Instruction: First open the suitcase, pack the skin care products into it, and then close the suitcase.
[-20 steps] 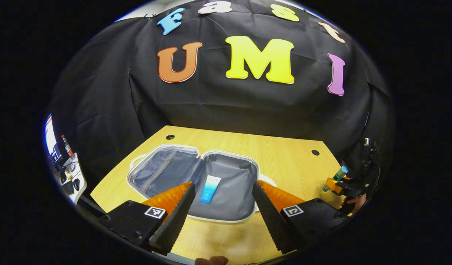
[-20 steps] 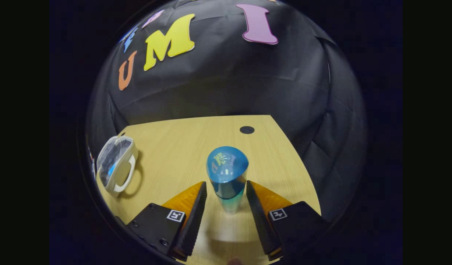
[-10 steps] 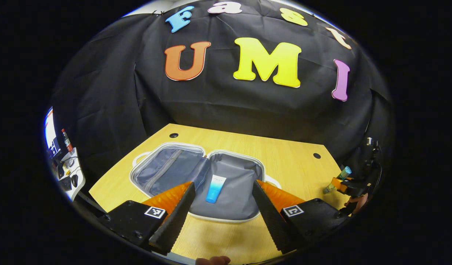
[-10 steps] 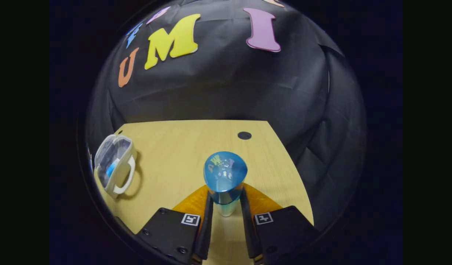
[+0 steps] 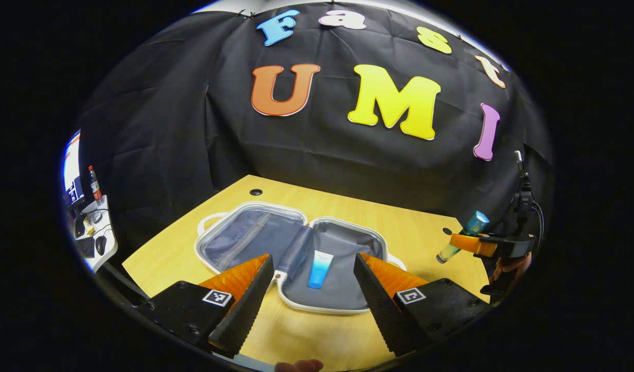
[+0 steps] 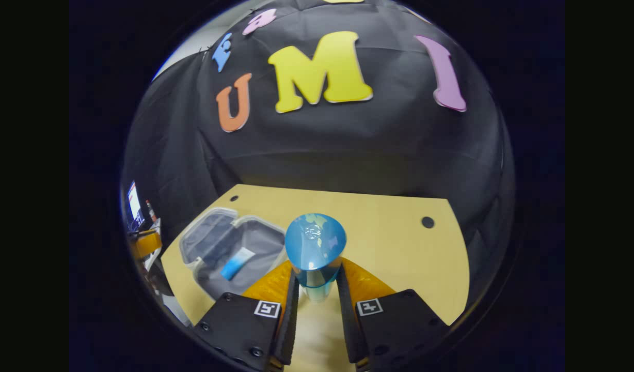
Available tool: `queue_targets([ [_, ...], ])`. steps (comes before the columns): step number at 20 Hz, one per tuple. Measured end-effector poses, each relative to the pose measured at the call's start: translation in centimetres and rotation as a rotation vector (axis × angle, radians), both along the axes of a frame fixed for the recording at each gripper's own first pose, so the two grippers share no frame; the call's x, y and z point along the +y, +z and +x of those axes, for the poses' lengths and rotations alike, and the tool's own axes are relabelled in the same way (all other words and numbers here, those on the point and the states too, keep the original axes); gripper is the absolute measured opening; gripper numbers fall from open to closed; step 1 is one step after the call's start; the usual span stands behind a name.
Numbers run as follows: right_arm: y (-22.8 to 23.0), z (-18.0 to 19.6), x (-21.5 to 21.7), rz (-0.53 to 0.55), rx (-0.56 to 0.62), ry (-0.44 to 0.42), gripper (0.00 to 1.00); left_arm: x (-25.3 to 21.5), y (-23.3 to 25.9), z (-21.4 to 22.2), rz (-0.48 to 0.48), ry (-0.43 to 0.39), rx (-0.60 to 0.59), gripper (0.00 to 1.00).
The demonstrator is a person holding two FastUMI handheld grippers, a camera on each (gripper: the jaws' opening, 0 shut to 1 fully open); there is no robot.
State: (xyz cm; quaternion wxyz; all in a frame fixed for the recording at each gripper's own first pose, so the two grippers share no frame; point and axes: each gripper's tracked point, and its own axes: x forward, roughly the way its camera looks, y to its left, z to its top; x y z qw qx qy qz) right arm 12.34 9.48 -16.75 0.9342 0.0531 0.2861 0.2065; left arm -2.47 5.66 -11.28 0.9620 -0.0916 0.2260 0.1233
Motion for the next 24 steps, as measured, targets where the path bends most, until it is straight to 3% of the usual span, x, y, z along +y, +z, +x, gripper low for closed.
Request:
queue_targets([
  [7,-5.6,-0.6,14.9,-0.043,0.212,0.211,0.37,7.7,-0.4,-4.4,-0.019,0.109,0.001,0.97],
  [14,-12.0,-2.4,18.7,-0.035,0.449,0.135,0.37,12.5,-2.0,-7.7,-0.048,0.184,0.017,0.97],
  [24,-14.4,1.4,19.4,0.036,0.534,-0.050,0.37,13.7,-2.0,-7.0,-0.062,0.155,-0.005,0.98],
])
